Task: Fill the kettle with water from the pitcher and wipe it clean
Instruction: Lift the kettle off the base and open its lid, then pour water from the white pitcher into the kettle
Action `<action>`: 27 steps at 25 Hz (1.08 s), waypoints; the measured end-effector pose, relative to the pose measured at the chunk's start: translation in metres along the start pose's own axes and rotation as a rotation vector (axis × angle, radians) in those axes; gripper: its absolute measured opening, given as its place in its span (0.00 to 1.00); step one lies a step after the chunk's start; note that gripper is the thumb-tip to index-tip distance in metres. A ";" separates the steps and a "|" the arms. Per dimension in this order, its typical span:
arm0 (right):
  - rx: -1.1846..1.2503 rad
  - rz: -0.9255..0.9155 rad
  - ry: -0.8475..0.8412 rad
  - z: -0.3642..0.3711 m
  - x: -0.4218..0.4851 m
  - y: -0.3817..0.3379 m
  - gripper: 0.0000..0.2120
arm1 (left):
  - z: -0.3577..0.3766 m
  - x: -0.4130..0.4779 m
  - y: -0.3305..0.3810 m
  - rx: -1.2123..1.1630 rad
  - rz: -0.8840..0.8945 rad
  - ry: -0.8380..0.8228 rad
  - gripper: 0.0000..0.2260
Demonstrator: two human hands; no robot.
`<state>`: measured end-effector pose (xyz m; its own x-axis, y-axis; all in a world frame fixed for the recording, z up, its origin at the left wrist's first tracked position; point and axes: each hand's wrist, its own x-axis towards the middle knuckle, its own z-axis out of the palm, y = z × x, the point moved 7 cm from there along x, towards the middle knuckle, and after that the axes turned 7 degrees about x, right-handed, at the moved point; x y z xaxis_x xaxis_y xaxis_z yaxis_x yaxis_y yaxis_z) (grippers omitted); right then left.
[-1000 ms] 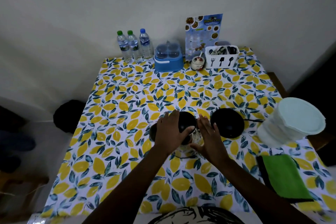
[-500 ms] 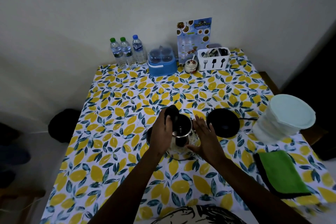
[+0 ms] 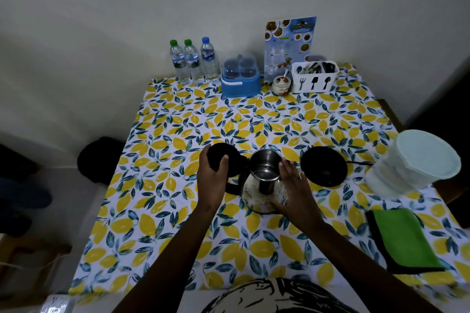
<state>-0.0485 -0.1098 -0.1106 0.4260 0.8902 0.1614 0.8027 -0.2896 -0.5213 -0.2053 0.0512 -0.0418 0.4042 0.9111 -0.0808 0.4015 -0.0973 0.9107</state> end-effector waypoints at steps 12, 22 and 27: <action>0.053 0.177 0.250 -0.024 -0.036 0.000 0.39 | 0.060 -0.030 0.074 0.569 0.866 -0.288 0.19; 0.021 0.432 0.567 -0.117 -0.118 0.092 0.34 | 0.216 -0.076 0.112 0.629 0.959 -0.661 0.22; 0.011 0.425 0.702 -0.173 -0.148 0.150 0.28 | 0.303 -0.099 0.144 0.605 0.985 -0.698 0.20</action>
<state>0.0813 -0.3454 -0.0678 0.8574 0.2775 0.4334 0.5119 -0.5460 -0.6632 0.0620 -0.1746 -0.0253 0.9893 -0.0139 0.1450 -0.0720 -0.9120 0.4039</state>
